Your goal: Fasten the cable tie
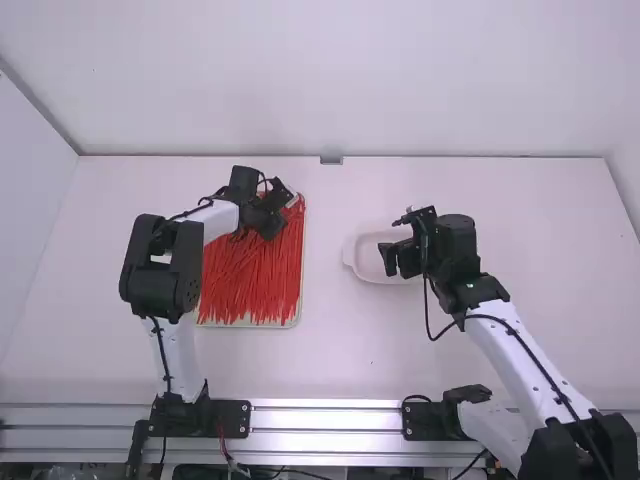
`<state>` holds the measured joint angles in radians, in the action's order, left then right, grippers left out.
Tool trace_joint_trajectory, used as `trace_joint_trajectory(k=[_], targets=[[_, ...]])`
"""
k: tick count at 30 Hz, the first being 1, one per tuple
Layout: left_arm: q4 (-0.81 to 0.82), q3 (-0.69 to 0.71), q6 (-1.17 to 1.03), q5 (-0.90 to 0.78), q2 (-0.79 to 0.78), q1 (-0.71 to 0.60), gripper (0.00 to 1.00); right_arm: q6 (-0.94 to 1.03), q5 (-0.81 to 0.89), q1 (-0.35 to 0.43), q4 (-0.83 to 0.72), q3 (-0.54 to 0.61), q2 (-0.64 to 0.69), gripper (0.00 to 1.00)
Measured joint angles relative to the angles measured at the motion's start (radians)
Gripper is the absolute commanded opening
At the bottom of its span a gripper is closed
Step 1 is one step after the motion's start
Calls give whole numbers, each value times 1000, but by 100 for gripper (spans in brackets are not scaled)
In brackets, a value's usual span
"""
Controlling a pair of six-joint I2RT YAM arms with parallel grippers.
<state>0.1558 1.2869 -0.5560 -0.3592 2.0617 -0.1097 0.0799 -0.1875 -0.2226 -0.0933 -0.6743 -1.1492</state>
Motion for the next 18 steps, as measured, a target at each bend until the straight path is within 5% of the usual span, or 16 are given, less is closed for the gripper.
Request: trace_joint_trajectory(k=[18], targets=[[-13, -1, 11, 0, 0, 0, 8, -1, 0, 0, 0, 0, 0, 100]])
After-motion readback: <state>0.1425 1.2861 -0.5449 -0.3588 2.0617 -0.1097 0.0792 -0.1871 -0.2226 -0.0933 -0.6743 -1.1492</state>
